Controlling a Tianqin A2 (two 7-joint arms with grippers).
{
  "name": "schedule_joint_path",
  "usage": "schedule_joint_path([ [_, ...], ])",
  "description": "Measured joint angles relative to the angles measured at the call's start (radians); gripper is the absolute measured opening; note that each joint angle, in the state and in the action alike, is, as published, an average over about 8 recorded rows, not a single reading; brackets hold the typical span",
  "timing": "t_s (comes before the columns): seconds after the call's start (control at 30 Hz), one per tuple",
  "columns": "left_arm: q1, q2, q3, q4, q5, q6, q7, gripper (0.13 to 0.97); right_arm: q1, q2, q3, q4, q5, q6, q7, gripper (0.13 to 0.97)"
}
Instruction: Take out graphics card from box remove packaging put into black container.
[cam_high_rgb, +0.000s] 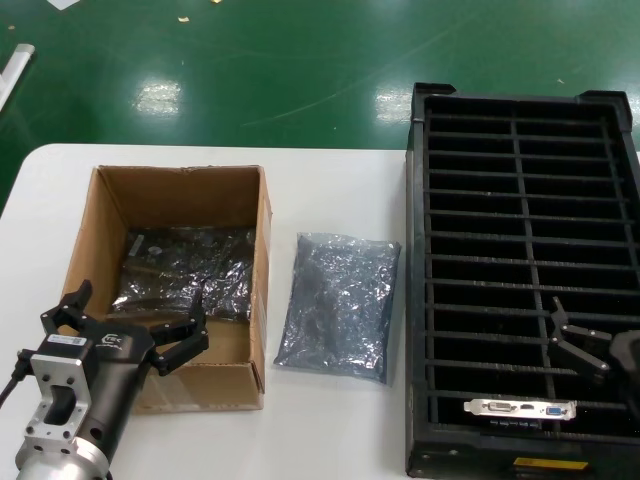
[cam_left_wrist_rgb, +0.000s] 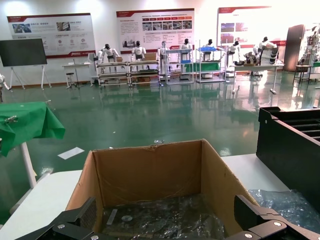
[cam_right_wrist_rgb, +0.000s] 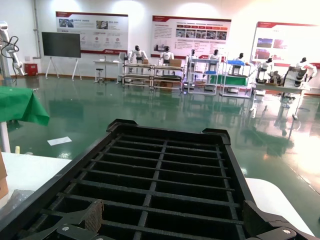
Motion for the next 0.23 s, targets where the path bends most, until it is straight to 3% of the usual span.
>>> schedule_joint_path([
  [0.23,0.000,0.000,0.000,0.000,0.000,0.000,0.000,0.966,0.000,0.000,0.000,0.000,0.000,0.000,0.000,0.966],
])
